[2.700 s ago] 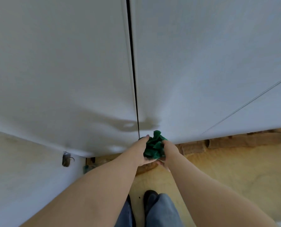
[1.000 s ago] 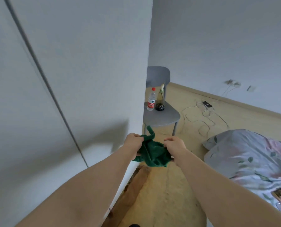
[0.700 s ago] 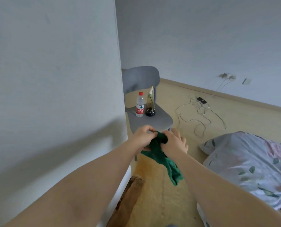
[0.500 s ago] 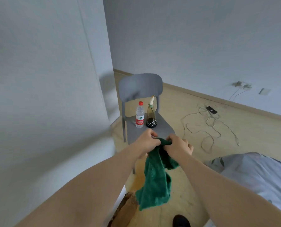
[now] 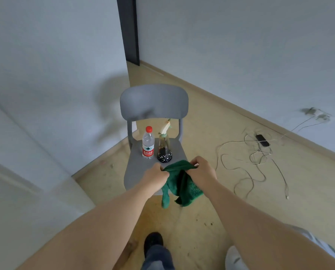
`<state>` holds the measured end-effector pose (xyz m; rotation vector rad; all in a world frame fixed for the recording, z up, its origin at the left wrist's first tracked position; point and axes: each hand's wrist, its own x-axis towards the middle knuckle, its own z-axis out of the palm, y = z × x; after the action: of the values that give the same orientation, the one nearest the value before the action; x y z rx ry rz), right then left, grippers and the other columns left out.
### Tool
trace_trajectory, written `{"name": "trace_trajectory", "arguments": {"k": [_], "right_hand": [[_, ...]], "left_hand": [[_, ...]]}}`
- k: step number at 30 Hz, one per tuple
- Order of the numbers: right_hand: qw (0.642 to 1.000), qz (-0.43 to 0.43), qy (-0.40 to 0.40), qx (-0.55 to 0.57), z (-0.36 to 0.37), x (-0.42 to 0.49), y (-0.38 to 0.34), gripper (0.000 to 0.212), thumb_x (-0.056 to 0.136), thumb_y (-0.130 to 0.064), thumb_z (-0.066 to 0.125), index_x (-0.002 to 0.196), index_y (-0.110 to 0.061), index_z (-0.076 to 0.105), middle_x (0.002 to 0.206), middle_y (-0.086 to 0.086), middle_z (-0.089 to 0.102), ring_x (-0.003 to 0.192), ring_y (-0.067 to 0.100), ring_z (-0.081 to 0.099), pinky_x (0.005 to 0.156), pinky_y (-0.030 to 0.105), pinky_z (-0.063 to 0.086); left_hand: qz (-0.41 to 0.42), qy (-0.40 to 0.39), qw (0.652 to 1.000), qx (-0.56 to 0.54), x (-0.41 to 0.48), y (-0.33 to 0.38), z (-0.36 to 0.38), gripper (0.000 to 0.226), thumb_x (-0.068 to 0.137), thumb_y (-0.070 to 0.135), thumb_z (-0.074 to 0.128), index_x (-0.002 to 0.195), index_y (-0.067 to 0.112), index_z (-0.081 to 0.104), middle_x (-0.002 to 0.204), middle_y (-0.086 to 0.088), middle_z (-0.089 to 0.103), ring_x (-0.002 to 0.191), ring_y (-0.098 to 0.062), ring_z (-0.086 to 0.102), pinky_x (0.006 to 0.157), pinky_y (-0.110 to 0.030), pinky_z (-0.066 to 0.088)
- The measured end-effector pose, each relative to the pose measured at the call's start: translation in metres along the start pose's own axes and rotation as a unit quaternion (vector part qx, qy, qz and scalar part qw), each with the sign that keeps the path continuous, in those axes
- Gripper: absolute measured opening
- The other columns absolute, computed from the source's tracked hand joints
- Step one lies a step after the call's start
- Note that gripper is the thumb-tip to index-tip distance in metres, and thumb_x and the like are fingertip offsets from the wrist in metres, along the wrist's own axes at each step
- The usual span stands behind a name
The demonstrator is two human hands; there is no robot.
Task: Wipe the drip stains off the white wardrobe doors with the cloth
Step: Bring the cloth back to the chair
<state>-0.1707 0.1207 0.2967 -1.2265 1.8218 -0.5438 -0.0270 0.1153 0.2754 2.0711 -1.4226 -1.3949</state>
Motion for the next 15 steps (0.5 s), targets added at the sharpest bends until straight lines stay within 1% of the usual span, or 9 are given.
{"name": "trace_trajectory", "arguments": {"k": [2,4,5,6,8,10,12,15], "right_hand": [[1.0,0.009,-0.007,0.007,-0.006,0.027,-0.002,0.009,0.087,-0.014,0.059,0.093,-0.015,0.052,0.086,0.008,0.059,0.056,0.015,0.046,0.044,0.022,0.033],[0.999,0.018,-0.031,-0.006,-0.008,0.055,-0.003,0.016,0.086,-0.013,0.061,0.097,-0.017,0.051,0.089,0.01,0.06,0.054,0.015,0.046,0.043,0.022,0.032],[0.999,0.026,-0.044,-0.016,-0.006,0.064,-0.003,0.018,0.085,-0.012,0.061,0.099,-0.017,0.05,0.091,0.011,0.061,0.055,0.015,0.046,0.043,0.022,0.032],[0.998,0.035,-0.053,-0.025,-0.004,0.078,-0.004,0.019,0.084,-0.012,0.062,0.099,-0.017,0.051,0.092,0.012,0.062,0.056,0.016,0.047,0.044,0.022,0.034],[0.996,0.044,-0.063,-0.051,0.002,0.101,-0.005,0.017,0.084,-0.01,0.061,0.096,-0.016,0.052,0.087,0.008,0.06,0.061,0.016,0.049,0.048,0.024,0.036],[0.994,0.055,-0.067,-0.068,0.013,0.132,-0.006,0.012,0.084,-0.01,0.06,0.09,-0.015,0.051,0.078,0.004,0.055,0.065,0.018,0.049,0.05,0.025,0.037],[0.992,0.064,-0.074,-0.08,0.021,0.147,-0.007,0.013,0.084,-0.01,0.06,0.082,-0.015,0.048,0.074,0.003,0.051,0.067,0.02,0.048,0.05,0.025,0.036],[0.987,0.086,-0.095,-0.102,0.041,0.172,-0.003,0.017,0.084,-0.01,0.058,0.076,-0.017,0.045,0.073,0.001,0.049,0.069,0.02,0.047,0.056,0.025,0.038]], "left_hand": [[-0.038,-0.019,0.996,-0.074,0.022,0.013,-0.002,0.005,0.095,0.011,0.043,0.096,0.015,0.042,0.09,-0.005,0.049,0.077,-0.017,0.054,0.069,-0.033,0.053],[-0.076,-0.037,0.984,-0.157,0.048,0.022,-0.003,0.008,0.095,0.008,0.044,0.101,0.014,0.043,0.102,-0.011,0.053,0.083,-0.026,0.059,0.07,-0.039,0.057],[-0.1,-0.044,0.975,-0.194,0.056,0.024,-0.004,0.009,0.096,0.006,0.045,0.102,0.012,0.044,0.102,-0.014,0.053,0.083,-0.027,0.059,0.068,-0.041,0.057],[-0.13,-0.051,0.964,-0.228,0.067,0.028,-0.004,0.008,0.096,0.004,0.045,0.101,0.01,0.044,0.099,-0.015,0.054,0.08,-0.027,0.058,0.066,-0.041,0.055],[-0.185,-0.06,0.939,-0.282,0.088,0.03,-0.001,0.006,0.096,0.002,0.045,0.099,0.007,0.047,0.093,-0.016,0.055,0.076,-0.025,0.057,0.064,-0.04,0.053],[-0.224,-0.062,0.92,-0.315,0.118,0.029,-0.002,0.011,0.095,0.001,0.046,0.105,0.003,0.05,0.094,-0.017,0.055,0.076,-0.026,0.057,0.064,-0.04,0.054],[-0.247,-0.052,0.903,-0.348,0.137,0.025,-0.005,0.016,0.095,-0.002,0.044,0.111,0.0,0.05,0.097,-0.019,0.056,0.076,-0.027,0.058,0.063,-0.039,0.053],[-0.279,-0.011,0.89,-0.361,0.165,0.013,-0.007,0.018,0.096,-0.005,0.04,0.109,0.0,0.051,0.1,-0.022,0.058,0.071,-0.027,0.06,0.055,-0.036,0.055]]}}
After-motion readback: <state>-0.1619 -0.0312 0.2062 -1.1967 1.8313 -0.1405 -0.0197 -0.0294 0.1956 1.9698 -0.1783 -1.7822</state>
